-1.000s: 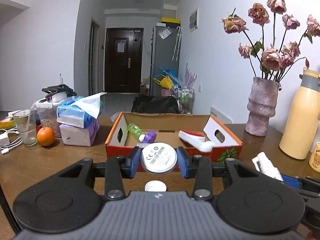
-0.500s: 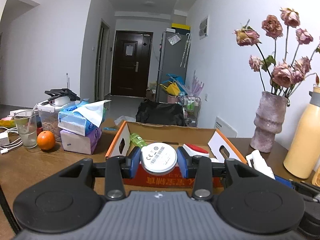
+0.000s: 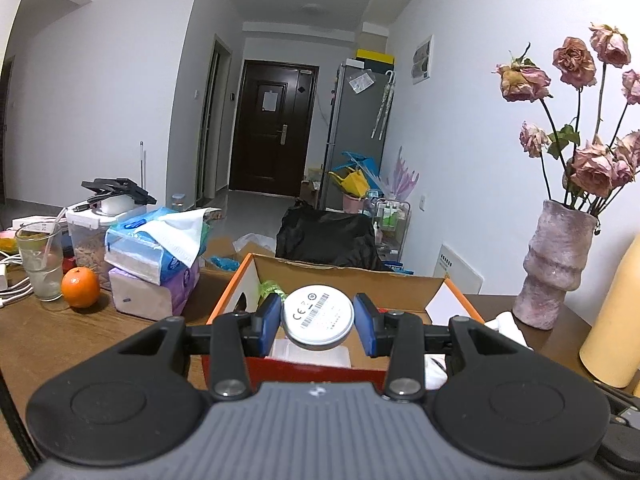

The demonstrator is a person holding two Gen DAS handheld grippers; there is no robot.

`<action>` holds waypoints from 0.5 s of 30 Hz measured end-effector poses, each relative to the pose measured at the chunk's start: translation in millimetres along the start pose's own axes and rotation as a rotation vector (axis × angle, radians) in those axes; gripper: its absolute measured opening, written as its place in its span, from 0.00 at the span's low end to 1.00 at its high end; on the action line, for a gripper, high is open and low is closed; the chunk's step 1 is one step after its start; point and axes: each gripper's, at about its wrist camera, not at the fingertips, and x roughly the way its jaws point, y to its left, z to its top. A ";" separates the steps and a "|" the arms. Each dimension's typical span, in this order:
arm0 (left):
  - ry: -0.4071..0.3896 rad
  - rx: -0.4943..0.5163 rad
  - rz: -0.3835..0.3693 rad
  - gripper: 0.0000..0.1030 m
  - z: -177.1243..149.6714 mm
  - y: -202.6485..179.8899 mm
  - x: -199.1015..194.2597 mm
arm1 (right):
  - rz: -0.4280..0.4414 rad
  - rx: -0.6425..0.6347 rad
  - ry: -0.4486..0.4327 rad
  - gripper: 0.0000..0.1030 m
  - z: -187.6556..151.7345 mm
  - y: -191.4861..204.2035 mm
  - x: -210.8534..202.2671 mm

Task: Organize rigid objects
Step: 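Carry the white cap and spray bottle over the cardboard box with both tools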

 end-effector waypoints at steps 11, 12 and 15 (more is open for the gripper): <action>0.006 -0.002 0.017 0.39 8.2 -0.8 33.5 | 0.012 0.016 0.011 0.26 12.1 -1.2 37.8; 0.007 -0.004 0.019 0.39 9.2 -0.2 37.1 | 0.012 0.017 0.012 0.26 13.1 -1.2 40.9; 0.014 -0.010 0.024 0.39 11.3 0.7 49.7 | 0.015 0.018 0.014 0.26 16.2 -1.2 51.5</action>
